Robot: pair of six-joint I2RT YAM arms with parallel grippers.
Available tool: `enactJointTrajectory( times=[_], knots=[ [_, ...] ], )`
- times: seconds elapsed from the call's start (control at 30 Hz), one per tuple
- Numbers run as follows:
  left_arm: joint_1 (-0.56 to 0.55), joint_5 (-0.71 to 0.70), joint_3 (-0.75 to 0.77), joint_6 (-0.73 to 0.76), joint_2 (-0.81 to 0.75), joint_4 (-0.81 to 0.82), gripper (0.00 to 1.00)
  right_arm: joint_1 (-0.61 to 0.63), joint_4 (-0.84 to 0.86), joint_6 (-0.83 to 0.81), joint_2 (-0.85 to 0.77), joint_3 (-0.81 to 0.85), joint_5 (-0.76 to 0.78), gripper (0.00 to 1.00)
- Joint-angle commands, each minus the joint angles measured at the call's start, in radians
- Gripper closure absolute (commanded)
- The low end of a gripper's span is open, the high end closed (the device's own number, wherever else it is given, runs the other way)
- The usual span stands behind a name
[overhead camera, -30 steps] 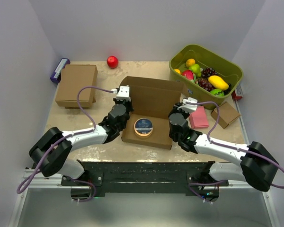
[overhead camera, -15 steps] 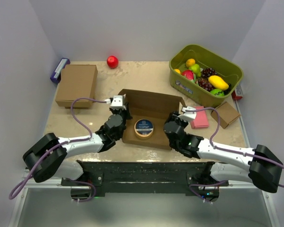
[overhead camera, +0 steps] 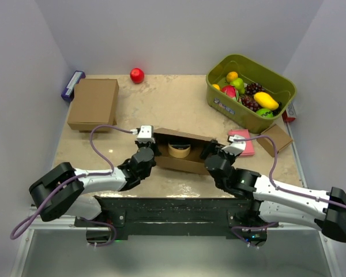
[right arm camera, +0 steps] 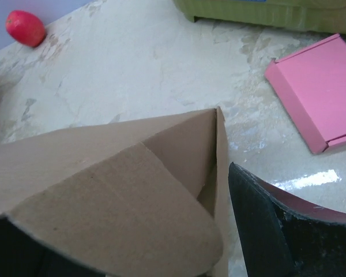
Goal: Fold the paper box
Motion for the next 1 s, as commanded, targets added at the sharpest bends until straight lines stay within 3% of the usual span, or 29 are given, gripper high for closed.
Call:
enactJointTrajectory(
  times=[0.0, 0.17, 0.33, 0.43, 0.67, 0.8, 0.97],
  knots=[
    [-0.019, -0.030, -0.046, -0.036, 0.020, -0.126, 1.00, 0.017, -0.078, 0.005, -0.073, -0.003, -0.096, 0.22],
    [-0.030, -0.038, -0.051, -0.028, 0.021, -0.140, 1.00, 0.017, -0.145, -0.124, -0.199, 0.008, -0.316, 0.22],
    [-0.030, -0.049, -0.062, -0.031, 0.021, -0.146, 1.00, 0.017, -0.326, -0.109, -0.346, 0.032, -0.566, 0.22],
    [-0.031, -0.049, -0.063, -0.031, 0.029, -0.146, 1.00, 0.017, -0.435, -0.101, -0.453, 0.061, -0.658, 0.22],
    [-0.035, -0.014, -0.080, -0.049, 0.046, -0.146, 1.00, 0.017, -0.670, -0.084, -0.605, 0.231, -0.718, 0.29],
    [-0.045, 0.010, -0.100, -0.029, 0.041, -0.134, 1.00, 0.017, -0.665, -0.081, -0.595, 0.333, -0.690, 0.31],
    [-0.054, 0.020, -0.131, -0.023, 0.029, -0.131, 1.00, 0.017, -0.411, -0.129, -0.454, 0.319, -0.683, 0.31]
  ],
)
